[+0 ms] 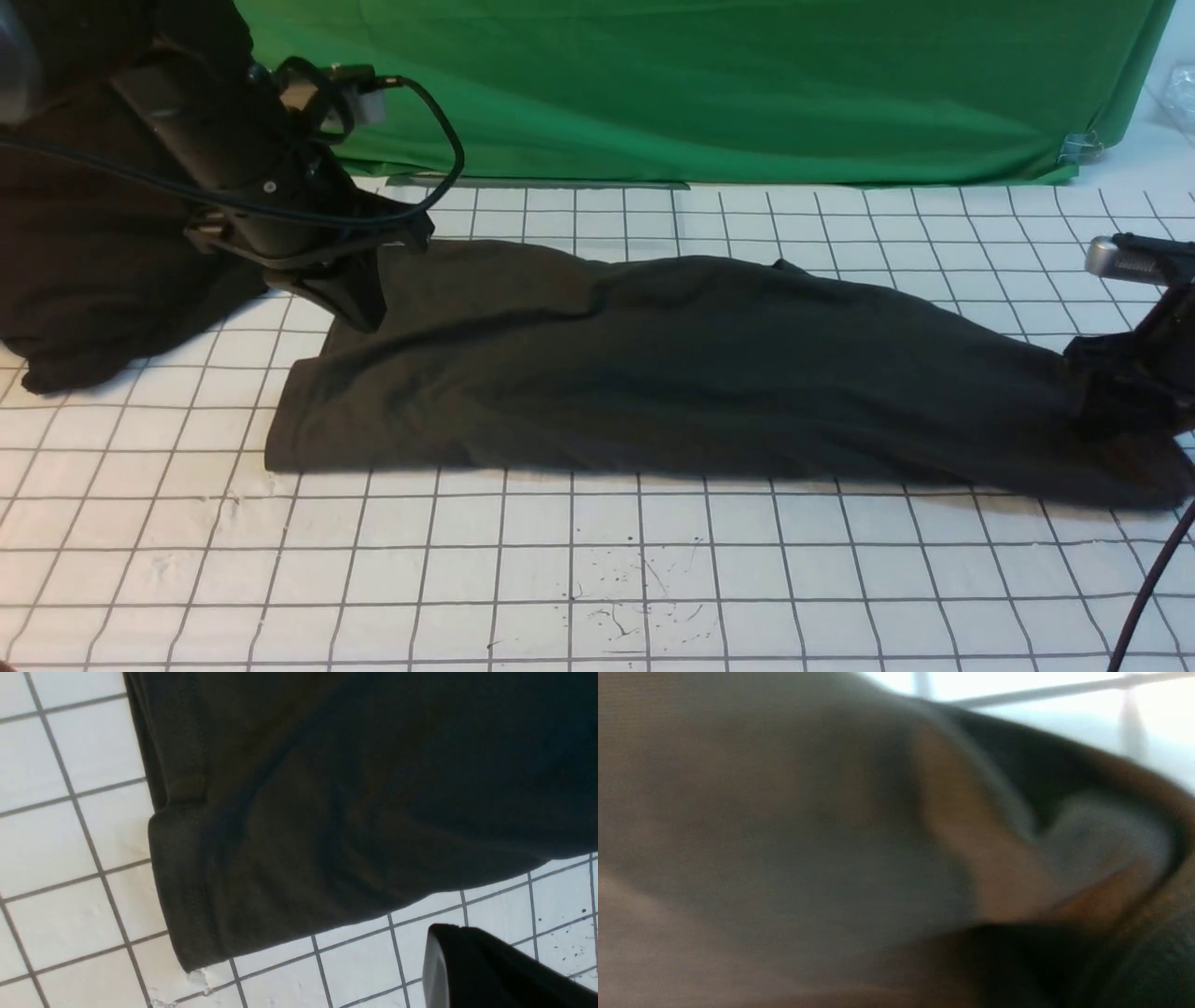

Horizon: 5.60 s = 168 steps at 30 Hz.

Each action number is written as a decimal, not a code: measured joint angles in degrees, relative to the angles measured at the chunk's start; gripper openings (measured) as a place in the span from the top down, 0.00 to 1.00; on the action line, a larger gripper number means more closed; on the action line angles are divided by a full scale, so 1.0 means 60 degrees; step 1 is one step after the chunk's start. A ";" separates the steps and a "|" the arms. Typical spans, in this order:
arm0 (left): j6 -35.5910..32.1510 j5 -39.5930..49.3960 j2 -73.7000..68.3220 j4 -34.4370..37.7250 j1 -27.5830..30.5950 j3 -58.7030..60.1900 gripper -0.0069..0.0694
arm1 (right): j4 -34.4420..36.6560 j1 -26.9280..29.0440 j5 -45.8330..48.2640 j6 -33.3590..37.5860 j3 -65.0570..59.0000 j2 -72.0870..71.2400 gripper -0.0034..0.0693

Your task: Fold a long-sleeved shirt over a white checkered tablecloth.

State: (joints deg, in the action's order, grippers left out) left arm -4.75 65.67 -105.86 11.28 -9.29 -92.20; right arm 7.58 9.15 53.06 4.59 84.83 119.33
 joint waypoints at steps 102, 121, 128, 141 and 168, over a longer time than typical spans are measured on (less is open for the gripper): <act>-0.0270 -0.3845 -0.2713 0.0393 0.0000 0.0000 0.41 | -0.0485 -0.5138 0.2591 -0.0089 0.4557 -0.0510 0.96; 0.0034 -0.5129 -0.1860 0.0314 0.0000 0.0000 0.87 | -0.0315 -0.5138 0.2515 -0.0117 0.4557 -0.0510 0.96; 0.0426 -0.5123 -0.2313 0.0295 0.0000 0.0009 0.83 | 0.0342 -0.5138 0.2752 0.0013 0.4557 -0.0407 0.96; 0.0731 -0.3961 -0.1327 -0.0178 0.0000 0.0009 0.33 | 0.0351 -0.5328 0.2761 0.0061 0.3709 -0.0598 0.95; -0.0460 -0.4386 1.2189 0.1129 0.0017 0.8654 0.91 | -0.2599 -0.5244 -0.6358 -0.1569 -0.5822 -1.4961 0.95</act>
State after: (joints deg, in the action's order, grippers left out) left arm -7.51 39.35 -32.73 18.05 -9.19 -40.28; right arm -8.01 -22.31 14.91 -4.82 49.90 29.57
